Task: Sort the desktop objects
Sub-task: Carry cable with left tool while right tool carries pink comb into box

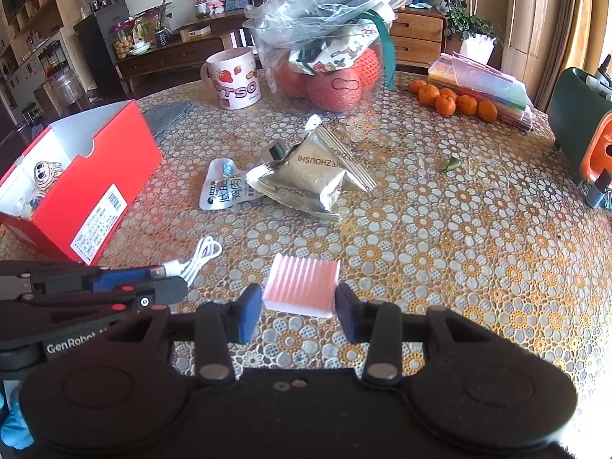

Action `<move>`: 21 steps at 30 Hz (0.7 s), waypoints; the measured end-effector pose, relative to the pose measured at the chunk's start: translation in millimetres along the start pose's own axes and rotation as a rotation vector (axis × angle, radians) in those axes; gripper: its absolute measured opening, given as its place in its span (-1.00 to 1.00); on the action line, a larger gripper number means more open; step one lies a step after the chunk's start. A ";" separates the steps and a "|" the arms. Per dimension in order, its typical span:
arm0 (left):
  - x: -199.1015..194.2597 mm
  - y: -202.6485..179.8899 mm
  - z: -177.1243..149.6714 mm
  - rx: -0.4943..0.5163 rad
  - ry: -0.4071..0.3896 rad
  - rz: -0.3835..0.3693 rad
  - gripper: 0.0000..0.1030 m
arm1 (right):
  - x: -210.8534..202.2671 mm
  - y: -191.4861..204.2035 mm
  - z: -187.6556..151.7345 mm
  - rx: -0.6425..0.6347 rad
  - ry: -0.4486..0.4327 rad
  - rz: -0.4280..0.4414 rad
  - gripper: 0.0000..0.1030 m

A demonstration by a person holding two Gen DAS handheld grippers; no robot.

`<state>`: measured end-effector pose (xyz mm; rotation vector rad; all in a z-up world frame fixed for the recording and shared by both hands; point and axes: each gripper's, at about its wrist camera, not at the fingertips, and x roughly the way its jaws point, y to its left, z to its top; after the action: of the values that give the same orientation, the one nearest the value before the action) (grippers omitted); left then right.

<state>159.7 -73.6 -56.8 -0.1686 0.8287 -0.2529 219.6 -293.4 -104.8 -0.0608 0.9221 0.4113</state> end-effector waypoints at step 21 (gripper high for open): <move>-97.3 38.4 38.4 0.030 -0.136 -0.018 -0.62 | -57.4 80.4 34.7 -0.123 -0.071 0.033 -0.20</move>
<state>131.1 -7.1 27.9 -0.1635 0.6884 -0.2680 185.7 -230.0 -28.8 -0.1426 0.8282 0.4976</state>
